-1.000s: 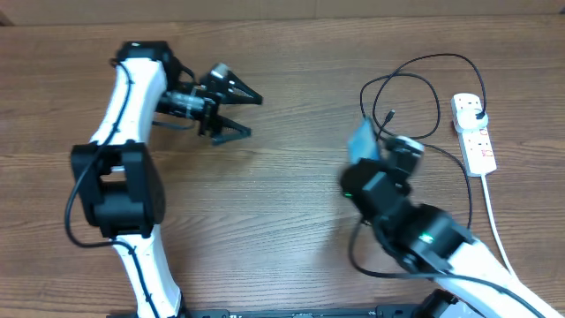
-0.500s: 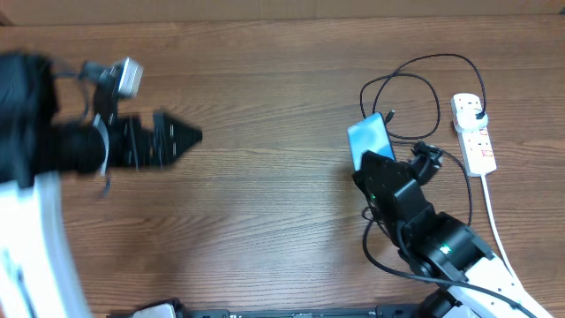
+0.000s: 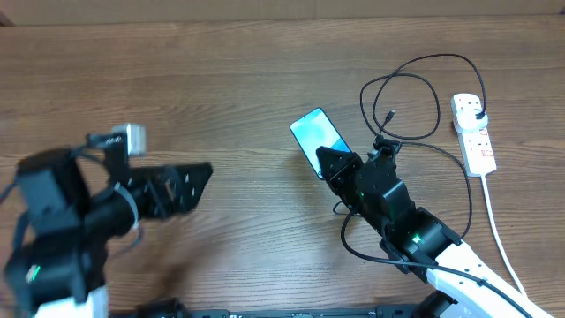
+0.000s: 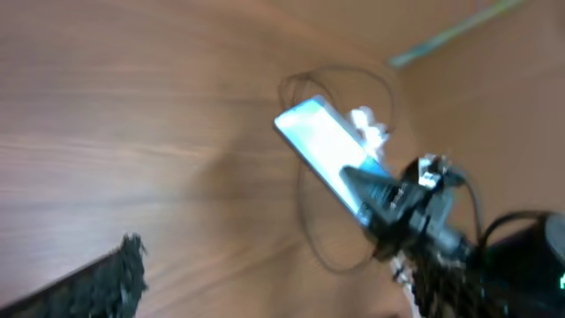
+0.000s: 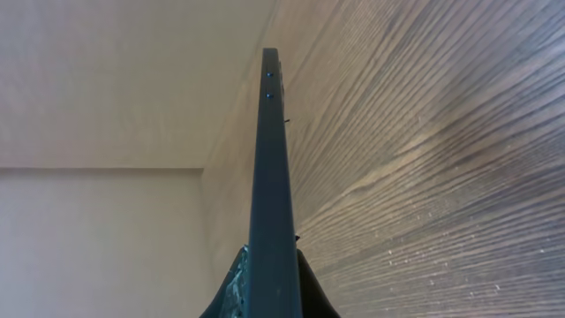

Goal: Plug charger to phone and switch on socket

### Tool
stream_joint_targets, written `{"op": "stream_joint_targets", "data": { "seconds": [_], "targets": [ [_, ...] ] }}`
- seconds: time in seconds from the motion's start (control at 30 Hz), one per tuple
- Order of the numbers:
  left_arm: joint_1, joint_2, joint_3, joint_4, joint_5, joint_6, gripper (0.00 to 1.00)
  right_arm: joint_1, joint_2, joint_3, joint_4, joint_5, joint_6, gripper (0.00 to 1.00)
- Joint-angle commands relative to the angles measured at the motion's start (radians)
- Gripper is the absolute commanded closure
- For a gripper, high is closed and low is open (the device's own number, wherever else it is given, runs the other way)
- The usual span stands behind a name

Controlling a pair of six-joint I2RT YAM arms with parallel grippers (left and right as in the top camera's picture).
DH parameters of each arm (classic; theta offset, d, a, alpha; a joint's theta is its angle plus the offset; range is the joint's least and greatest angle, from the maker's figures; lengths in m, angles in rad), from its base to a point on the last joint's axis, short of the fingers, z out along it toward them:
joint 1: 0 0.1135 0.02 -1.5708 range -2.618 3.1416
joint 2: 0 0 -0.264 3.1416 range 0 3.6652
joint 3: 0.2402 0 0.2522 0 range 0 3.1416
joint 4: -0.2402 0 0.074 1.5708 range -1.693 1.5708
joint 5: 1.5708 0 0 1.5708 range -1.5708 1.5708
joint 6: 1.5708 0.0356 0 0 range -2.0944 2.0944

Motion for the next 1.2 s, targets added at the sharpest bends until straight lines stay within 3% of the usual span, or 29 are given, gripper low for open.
{"op": "stream_joint_targets", "data": {
  "seconds": [0.0, 0.07, 0.17, 0.37, 0.57, 0.87, 1.17],
  "targets": [
    [-0.009, 0.06, -0.197, 0.227, 0.326, -0.357, 0.0, -0.016, -0.01, 0.01, 0.023, -0.018, 0.003, 0.96],
    [-0.024, 0.14, -0.312, 0.406, 0.365, -0.592, 0.0, -0.027, -0.009, 0.01, 0.031, -0.018, 0.044, 0.96],
    [-0.089, 0.263, -0.389, 0.536, 0.372, -0.823, 0.0, -0.027, -0.009, 0.01, 0.033, -0.02, 0.141, 0.96],
    [-0.268, 0.42, -0.393, 0.811, 0.369, -1.03, 0.02, -0.027, 0.045, 0.01, 0.038, -0.057, 0.317, 0.96],
    [-0.396, 0.497, -0.393, 1.064, 0.285, -1.247, 0.02, -0.027, 0.106, 0.01, 0.083, -0.186, 0.341, 0.96],
    [-0.426, 0.51, -0.393, 1.135, 0.266, -1.271, 0.22, -0.027, 0.114, 0.01, 0.09, -0.257, 0.5, 0.96],
    [-0.425, 0.51, -0.393, 1.135, 0.258, -1.261, 0.23, -0.027, 0.114, 0.01, 0.127, -0.303, 0.497, 0.96]
  ]
}}
